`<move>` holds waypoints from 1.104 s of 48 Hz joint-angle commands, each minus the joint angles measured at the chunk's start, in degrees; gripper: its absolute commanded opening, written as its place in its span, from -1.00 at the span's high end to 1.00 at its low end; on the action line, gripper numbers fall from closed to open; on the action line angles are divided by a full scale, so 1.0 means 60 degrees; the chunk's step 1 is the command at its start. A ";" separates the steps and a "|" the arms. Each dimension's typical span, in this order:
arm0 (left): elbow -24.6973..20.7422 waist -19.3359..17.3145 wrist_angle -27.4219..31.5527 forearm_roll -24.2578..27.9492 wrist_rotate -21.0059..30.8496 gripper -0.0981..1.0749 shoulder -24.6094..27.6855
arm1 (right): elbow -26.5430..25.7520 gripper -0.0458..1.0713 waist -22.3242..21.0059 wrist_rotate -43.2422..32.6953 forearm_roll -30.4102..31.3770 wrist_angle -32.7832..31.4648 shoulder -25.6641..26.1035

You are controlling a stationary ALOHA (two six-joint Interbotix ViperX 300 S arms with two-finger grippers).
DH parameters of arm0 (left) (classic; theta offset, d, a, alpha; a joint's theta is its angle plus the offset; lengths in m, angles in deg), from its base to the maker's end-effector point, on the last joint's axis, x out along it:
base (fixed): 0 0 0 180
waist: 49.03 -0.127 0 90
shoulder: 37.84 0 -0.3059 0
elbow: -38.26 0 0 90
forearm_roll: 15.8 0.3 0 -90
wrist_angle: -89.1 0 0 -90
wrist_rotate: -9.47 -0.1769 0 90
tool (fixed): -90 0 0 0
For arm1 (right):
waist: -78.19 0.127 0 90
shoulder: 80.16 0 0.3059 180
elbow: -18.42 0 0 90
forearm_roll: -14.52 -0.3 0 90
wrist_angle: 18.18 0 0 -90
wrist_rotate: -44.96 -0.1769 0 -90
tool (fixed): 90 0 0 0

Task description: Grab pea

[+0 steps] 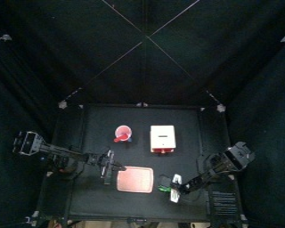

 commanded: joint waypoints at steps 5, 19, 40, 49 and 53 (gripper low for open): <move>-0.0103 -0.0015 -0.0073 -0.0044 0.0000 0.09 0.0000 | -0.0132 -0.33 -0.0073 0.0015 0.0000 -0.0088 0.0190; -0.0103 -0.0015 -0.0073 -0.0029 0.0000 0.09 0.0000 | -0.0161 -0.32 -0.0132 0.0015 0.0015 -0.0469 0.0820; -0.0073 -0.0015 -0.0073 -0.0029 -0.0015 0.09 0.0000 | -0.0176 -0.32 -0.0410 0.0015 0.0059 -0.0498 0.0981; -0.0044 -0.0015 -0.0073 -0.0044 -0.0015 0.09 0.0000 | -0.0264 -0.31 -0.0586 0.0015 0.0073 -0.0498 0.0981; -0.0044 -0.0015 -0.0073 -0.0029 -0.0015 0.10 -0.0015 | -0.0352 -0.31 -0.0615 0.0015 0.0059 -0.0498 0.0981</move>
